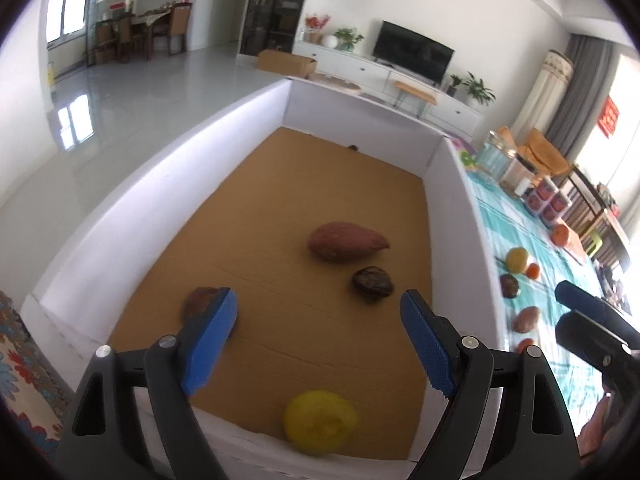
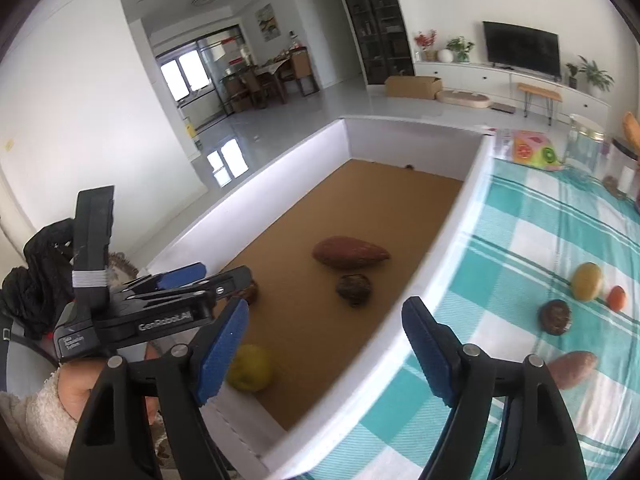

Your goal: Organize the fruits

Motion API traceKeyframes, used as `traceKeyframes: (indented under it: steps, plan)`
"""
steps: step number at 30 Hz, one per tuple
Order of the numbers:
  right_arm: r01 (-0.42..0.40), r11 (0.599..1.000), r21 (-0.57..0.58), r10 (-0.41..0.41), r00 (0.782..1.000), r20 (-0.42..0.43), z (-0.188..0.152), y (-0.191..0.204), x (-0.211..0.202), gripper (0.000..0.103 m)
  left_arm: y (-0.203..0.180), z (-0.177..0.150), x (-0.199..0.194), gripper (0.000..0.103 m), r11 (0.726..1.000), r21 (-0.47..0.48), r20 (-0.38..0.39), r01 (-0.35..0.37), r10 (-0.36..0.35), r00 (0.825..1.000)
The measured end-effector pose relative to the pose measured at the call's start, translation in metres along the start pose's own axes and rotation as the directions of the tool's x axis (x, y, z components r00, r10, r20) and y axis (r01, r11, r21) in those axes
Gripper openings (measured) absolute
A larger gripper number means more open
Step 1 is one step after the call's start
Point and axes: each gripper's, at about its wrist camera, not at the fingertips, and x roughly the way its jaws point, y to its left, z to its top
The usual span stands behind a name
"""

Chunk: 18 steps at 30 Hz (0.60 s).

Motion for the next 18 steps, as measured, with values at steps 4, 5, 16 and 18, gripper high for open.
traceKeyframes:
  steps: [4,5,16,18]
  plan:
    - [0.205,0.973,0.106,-0.211,0.976,0.047,-0.032,-0.081,-0.04,0.091,-0.059,-0.01,-0.006,0.086,0.983,0.127,-0.016,0.13,-0.129,0.992]
    - [0.262,0.955,0.142,-0.269,0.962,0.036,-0.044,-0.103,-0.047,0.091,-0.074,-0.013,-0.007,0.086,0.973,0.156,-0.03,0.169,-0.166,0.986]
    - [0.584,0.665,0.465,-0.612,0.783,-0.108,-0.164,-0.264,-0.113,0.092,-0.22,-0.097,0.032,0.086,0.794,0.462,-0.297,0.396,-0.283,0.912]
    - [0.567,0.662,0.49,-0.596,0.794,-0.114,-0.165,-0.271,-0.112,0.092,-0.224,-0.107,0.043,0.086,0.79,0.484,-0.295,0.376,-0.257,0.92]
